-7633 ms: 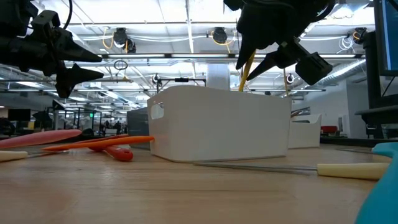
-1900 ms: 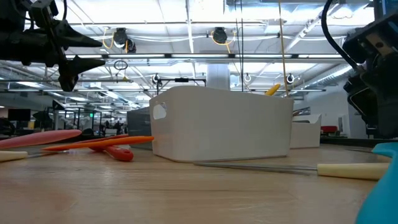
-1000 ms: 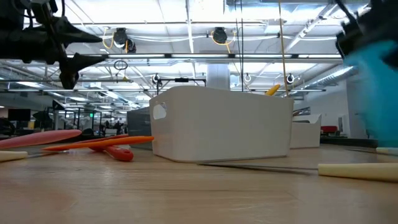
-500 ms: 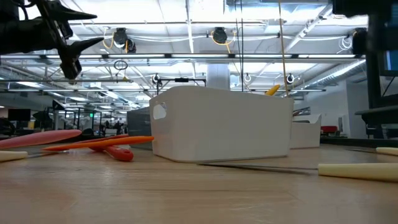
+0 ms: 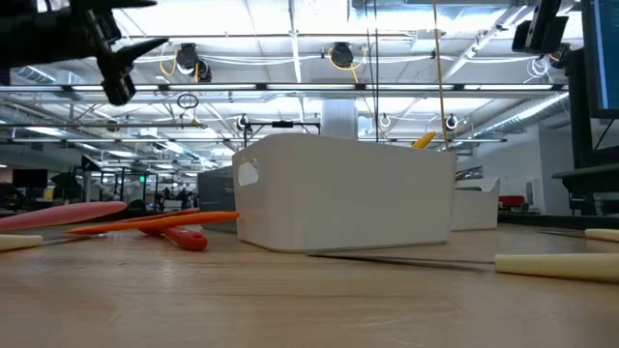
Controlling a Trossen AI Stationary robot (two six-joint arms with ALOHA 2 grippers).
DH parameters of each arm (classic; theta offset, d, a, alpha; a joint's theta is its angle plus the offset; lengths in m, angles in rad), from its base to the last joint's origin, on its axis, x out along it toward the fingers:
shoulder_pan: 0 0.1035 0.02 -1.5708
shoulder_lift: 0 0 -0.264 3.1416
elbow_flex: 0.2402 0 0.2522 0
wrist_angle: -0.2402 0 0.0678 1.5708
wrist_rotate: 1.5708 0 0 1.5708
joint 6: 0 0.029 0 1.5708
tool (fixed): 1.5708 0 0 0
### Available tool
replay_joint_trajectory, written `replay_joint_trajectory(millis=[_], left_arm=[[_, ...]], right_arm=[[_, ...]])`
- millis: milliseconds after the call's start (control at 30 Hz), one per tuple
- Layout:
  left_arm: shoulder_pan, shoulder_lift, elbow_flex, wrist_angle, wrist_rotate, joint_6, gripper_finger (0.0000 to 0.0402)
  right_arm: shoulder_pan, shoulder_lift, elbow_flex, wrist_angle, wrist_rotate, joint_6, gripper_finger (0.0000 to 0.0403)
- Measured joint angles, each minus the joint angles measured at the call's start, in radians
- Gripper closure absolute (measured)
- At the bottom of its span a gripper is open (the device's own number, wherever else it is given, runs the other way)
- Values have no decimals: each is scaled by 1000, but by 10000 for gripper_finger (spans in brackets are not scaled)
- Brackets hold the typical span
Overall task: Pick & Place Kitchen Items
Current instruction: Put the blue spatula into the bottom white bin
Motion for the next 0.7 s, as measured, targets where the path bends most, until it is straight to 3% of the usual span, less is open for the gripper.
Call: replay_joint_trajectory(millis=[300,700], left_arm=[[-63,311,264,-52,12,114,199],[-105,769,619,-86,223,98,199]], right_arm=[[-54,0,0,-1,-58,-63,403],[-92,0,0,-16,-138,-81,403]])
